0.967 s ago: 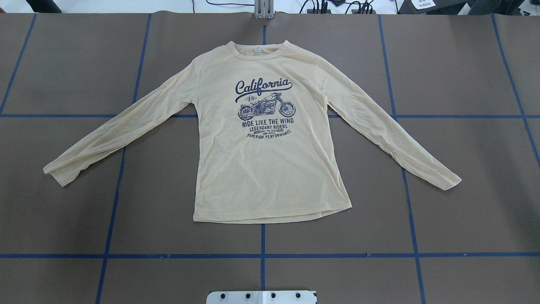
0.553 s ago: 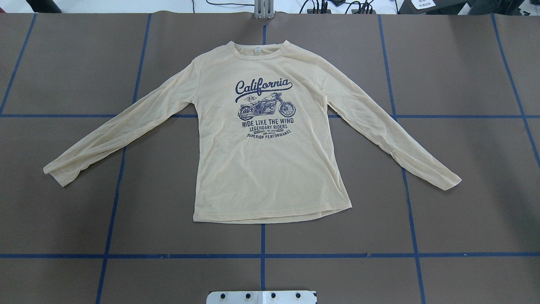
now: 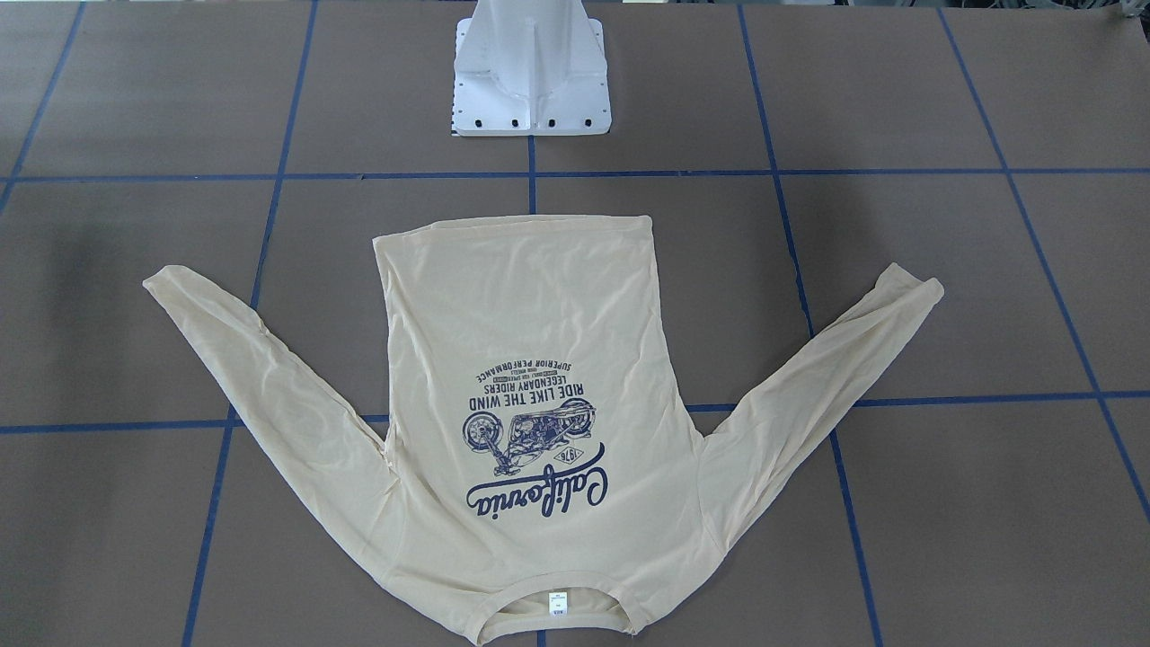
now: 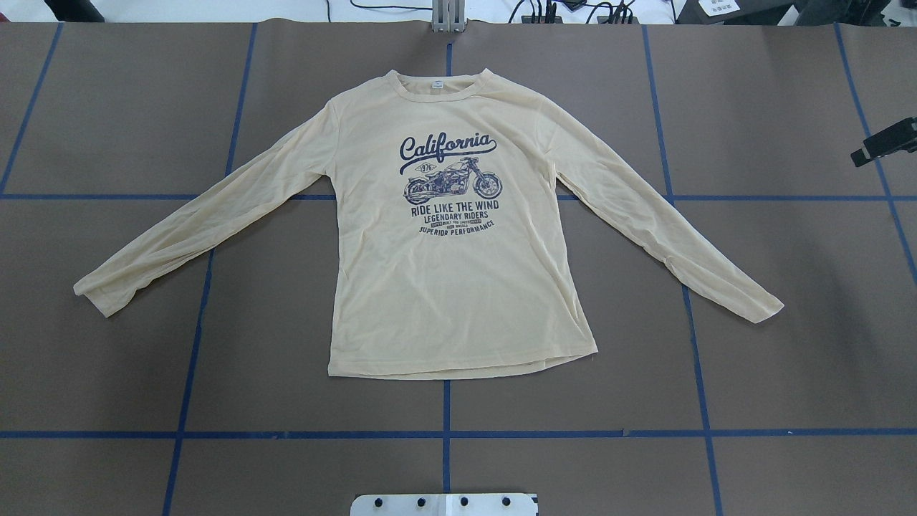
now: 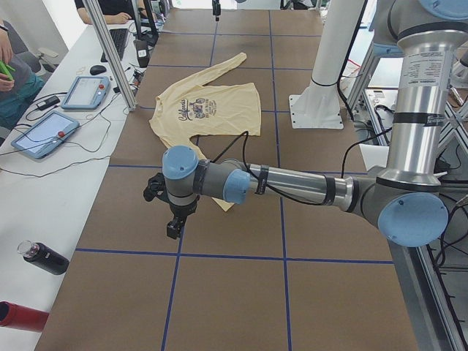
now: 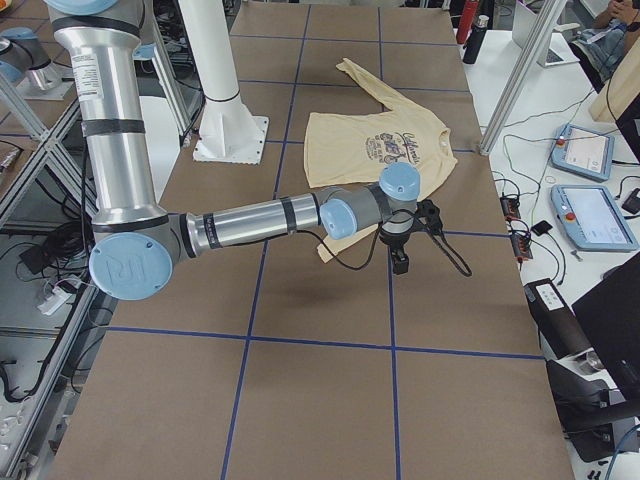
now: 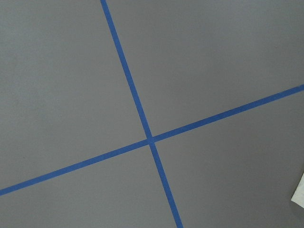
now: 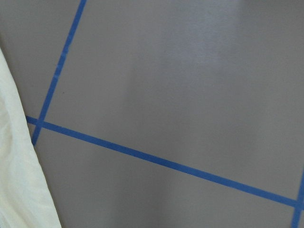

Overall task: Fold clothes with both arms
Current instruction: 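Move the right gripper down to the cuff of the nearest sleeve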

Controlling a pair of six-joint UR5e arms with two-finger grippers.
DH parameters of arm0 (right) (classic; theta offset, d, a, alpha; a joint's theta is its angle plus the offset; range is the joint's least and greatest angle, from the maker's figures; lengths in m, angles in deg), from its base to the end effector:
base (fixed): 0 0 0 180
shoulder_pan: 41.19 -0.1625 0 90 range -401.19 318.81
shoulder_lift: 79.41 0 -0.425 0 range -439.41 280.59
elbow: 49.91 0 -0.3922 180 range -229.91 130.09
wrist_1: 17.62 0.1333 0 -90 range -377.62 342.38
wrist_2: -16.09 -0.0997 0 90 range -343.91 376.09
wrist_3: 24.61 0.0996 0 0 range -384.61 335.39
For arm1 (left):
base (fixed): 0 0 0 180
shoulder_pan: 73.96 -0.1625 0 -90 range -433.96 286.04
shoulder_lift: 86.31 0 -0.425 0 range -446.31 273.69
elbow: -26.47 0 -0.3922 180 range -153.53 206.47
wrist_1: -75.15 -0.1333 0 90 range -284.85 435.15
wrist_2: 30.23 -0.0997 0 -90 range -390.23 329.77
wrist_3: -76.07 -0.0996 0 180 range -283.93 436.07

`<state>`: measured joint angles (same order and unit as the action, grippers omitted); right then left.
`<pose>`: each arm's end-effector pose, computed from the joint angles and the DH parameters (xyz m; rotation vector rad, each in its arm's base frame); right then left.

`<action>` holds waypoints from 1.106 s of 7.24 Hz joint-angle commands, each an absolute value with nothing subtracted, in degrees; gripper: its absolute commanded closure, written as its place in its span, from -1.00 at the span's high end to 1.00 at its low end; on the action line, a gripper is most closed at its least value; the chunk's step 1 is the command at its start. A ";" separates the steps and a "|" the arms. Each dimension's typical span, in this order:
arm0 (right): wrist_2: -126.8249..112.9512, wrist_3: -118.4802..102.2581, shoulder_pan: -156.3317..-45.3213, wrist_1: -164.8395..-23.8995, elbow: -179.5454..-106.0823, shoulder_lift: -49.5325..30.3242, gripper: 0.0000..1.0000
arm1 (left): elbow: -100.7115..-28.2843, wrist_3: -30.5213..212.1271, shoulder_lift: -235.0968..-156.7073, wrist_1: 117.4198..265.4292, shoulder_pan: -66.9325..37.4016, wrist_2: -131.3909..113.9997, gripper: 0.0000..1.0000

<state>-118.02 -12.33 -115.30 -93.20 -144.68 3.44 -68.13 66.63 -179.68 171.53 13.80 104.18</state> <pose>-0.0912 -0.5539 0.5230 0.2398 -0.8404 -0.2358 -0.0429 -0.5297 0.5766 0.2867 0.7570 0.2897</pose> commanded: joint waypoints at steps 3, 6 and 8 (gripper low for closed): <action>-117.77 9.28 -105.04 -71.68 -143.25 4.59 1.00 | -67.92 67.11 -179.56 175.51 13.93 106.17 1.00; -114.26 24.08 -98.68 -60.95 -143.07 9.60 0.99 | -68.10 67.37 -179.21 175.60 14.19 108.90 1.00; -114.34 24.17 -97.19 -59.90 -142.90 12.78 0.99 | -68.27 67.37 -179.21 175.60 14.28 108.99 1.00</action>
<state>-114.41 23.68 -98.44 -60.53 -143.04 11.07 -68.20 67.35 -179.23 175.60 14.20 108.90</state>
